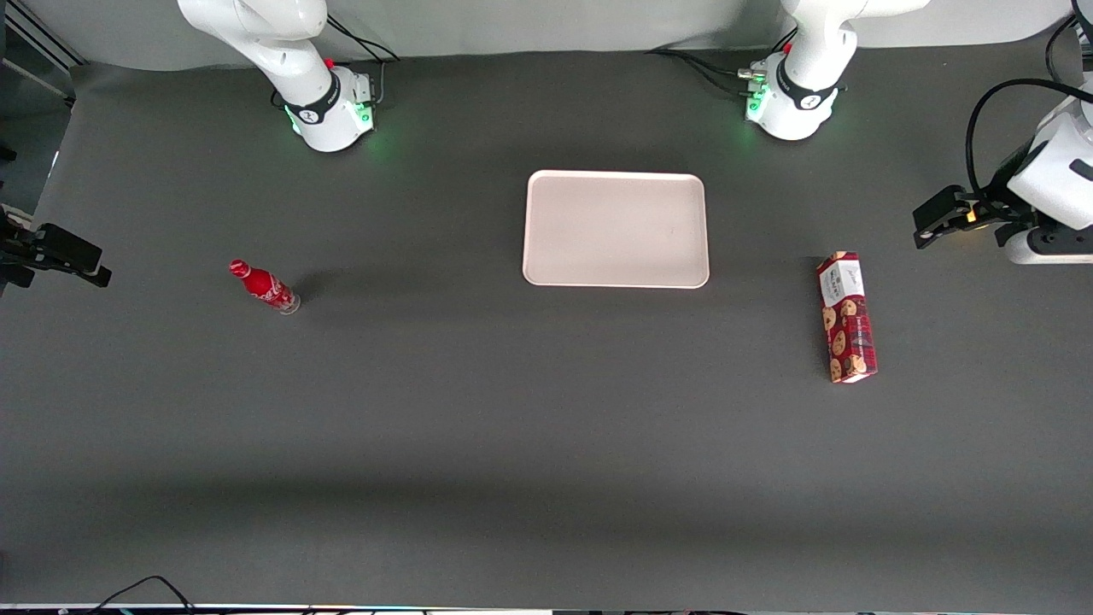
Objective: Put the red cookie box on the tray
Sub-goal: 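Move the left gripper, open, toward the red plaid cookie box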
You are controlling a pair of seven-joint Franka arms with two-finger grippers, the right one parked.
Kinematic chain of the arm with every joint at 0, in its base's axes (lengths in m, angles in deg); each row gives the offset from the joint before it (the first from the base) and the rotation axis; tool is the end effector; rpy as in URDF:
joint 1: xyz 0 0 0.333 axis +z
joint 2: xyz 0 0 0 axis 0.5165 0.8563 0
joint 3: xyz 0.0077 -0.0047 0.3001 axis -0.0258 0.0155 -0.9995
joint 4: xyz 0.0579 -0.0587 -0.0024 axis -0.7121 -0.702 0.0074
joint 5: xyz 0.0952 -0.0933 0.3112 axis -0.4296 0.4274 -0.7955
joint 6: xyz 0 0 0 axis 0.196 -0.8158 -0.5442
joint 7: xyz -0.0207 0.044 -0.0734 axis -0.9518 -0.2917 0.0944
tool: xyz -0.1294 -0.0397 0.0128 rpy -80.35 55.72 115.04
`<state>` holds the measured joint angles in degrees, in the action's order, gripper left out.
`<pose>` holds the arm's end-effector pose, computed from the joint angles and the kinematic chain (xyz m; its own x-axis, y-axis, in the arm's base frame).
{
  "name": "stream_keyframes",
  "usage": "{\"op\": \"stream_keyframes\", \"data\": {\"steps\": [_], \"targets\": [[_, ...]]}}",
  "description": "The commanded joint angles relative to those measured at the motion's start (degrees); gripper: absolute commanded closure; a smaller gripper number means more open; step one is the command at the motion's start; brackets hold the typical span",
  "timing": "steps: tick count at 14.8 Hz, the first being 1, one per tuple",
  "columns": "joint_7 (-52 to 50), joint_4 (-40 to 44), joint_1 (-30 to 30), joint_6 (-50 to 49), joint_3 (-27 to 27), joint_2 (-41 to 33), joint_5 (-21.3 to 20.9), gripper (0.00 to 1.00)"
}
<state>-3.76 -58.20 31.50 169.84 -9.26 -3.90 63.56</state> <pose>0.4888 -0.0382 0.5737 1.0000 -0.0029 0.0060 -0.0027 -0.9998 -0.0209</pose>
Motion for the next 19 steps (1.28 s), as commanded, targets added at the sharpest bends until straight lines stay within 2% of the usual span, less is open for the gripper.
{"op": "stream_keyframes", "data": {"steps": [1, 10, 17, 19], "targets": [[0.22, 1.27, 0.04, -1.03, 0.22, 0.07, -0.2, 0.0], [0.66, 0.31, 0.22, -2.44, 0.04, 0.16, -0.38, 0.0], [2.77, -6.62, 3.03, 1.06, 0.31, 2.09, -0.55, 0.0], [2.77, -12.32, 3.03, 6.06, 0.31, 1.74, -0.73, 0.0]]}}
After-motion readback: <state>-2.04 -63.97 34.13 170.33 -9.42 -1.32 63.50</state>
